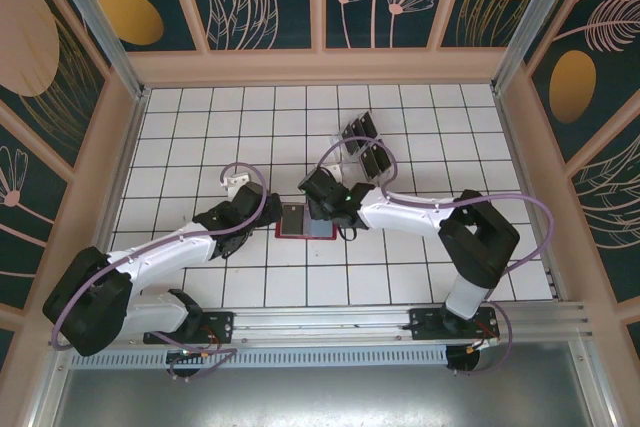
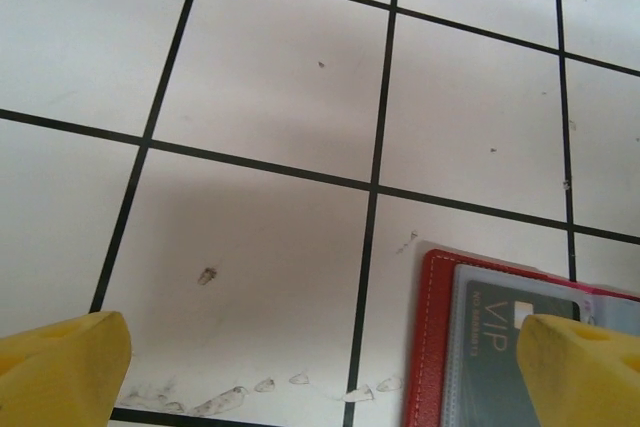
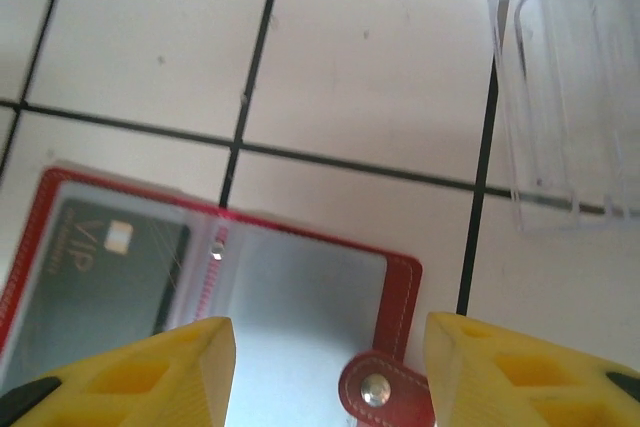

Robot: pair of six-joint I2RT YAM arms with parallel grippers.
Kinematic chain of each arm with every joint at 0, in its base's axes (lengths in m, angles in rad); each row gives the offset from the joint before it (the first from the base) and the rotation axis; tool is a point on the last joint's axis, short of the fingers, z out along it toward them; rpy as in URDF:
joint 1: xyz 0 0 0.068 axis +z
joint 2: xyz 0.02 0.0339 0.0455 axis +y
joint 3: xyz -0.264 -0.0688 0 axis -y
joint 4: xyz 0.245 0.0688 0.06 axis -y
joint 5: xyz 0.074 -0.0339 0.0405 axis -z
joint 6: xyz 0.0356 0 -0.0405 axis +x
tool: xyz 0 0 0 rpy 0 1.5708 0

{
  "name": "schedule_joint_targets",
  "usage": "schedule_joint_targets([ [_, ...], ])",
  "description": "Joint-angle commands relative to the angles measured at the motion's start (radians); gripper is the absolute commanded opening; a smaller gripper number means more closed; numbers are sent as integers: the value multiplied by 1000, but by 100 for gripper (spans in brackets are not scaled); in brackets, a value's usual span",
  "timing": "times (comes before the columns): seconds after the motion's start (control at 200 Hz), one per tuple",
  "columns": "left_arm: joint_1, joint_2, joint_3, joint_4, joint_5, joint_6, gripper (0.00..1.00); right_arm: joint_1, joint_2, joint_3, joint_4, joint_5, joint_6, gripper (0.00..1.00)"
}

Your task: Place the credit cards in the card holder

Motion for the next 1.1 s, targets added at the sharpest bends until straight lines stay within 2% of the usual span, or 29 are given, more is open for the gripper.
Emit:
schedule_joint_targets([
  [0.0,-3,-15,35,-40,-47,44,98,-42,-89,45,-25,20,-30,53],
  [0.185,-2,-19,54,-26,-56,98,99,-111,-216,33,-28,-38,-16,53],
  [0.42,11,29,70,24,-6,142,99,-118,-262,-48,-37,-67,23,53],
  [0.621,23,89,72,70,56,141,99,-58,-147,-65,-14,-60,30,53],
  [0.811,28,100,54,92,73,130,99,-2,19,3,-63,20,20,53],
  [1.091,30,98,32,103,80,117,99,24,137,69,-139,112,16,53],
])
